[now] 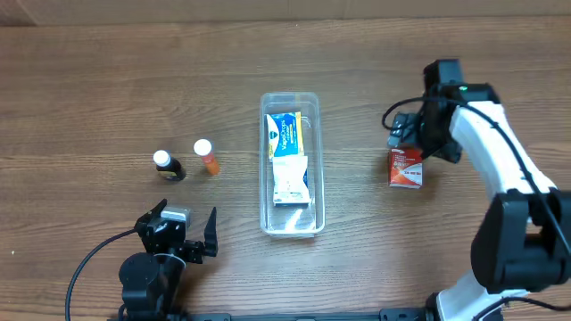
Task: Pack container
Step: 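Move the right gripper to the red box and grasp it, then carry the red box into the container's far end and release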
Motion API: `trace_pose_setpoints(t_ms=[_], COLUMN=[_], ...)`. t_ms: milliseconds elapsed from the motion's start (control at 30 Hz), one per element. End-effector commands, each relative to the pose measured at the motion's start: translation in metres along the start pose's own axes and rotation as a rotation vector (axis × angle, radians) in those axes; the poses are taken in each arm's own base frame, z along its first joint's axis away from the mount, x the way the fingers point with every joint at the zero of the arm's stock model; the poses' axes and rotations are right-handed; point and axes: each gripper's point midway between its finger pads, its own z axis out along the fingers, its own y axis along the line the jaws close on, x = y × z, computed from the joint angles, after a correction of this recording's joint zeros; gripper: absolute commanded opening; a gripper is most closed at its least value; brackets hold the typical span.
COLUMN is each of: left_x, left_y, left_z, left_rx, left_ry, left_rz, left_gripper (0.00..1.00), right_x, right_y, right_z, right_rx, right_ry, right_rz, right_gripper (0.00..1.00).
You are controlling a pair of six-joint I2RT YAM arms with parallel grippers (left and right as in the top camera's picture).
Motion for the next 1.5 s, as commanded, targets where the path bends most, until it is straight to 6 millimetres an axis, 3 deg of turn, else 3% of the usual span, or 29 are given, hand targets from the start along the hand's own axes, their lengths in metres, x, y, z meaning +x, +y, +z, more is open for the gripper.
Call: trace_pose_setpoints(t_ms=[0,100,333,600,733,767,867,967,1100,1167,1267,1367,1467], left_x=[-0.001,-0.001,-0.001,-0.001,-0.001,-0.001,-0.001,-0.001,-0.001,-0.001,-0.001,-0.001,-0.001], left_y=[0.000,0.000,0.000,0.000,0.000,0.000,0.000,0.000,0.000,0.000,0.000,0.000,0.000], left_z=[0.000,0.000,0.000,0.000,0.000,0.000,0.000,0.000,0.000,0.000,0.000,0.000,0.000], left_rx=[0.002,0.002,0.002,0.002,0.002,0.002,0.002,0.002,0.002,0.002,0.002,0.002,0.002], left_ry=[-0.010,-0.010,-0.010,-0.010,-0.010,-0.010,-0.010,-0.010,-0.010,-0.010,-0.010,-0.010,-0.010], left_rz=[-0.015,-0.015,-0.015,-0.015,-0.015,-0.015,-0.015,-0.015,-0.015,-0.015,-0.015,-0.015,-0.015], left_gripper=[1.00,1.00,1.00,1.00,1.00,1.00,1.00,1.00,1.00,1.00,1.00,1.00,1.00], right_x=[0.011,0.017,0.031,0.034,0.036,0.034,0.032,0.026,0.016,0.013,0.015,0.029,0.044], right_y=[-0.001,-0.007,0.002,0.001,-0.005,-0.005,-0.002,0.009,0.038,0.062,0.103,0.151,0.185], right_z=[0.016,0.028,0.052,0.063,0.066,0.065,0.059,0.033,-0.021,-0.057,-0.095,-0.112,-0.112], right_rx=[-0.002,-0.004,-0.055,-0.062,-0.030,-0.028,-0.029,-0.033,-0.048,-0.084,-0.153,-0.229,-0.279], right_ry=[0.018,0.024,0.029,0.009,0.006,0.000,0.002,0.002,-0.055,-0.111,-0.192,-0.249,-0.266], right_rz=[0.011,0.039,0.039,0.063,0.113,0.114,0.109,0.075,-0.006,-0.063,-0.158,-0.254,-0.285], right_gripper=[1.00,1.00,1.00,1.00,0.84,0.77,0.73,0.72,0.70,0.70,0.70,0.72,0.72])
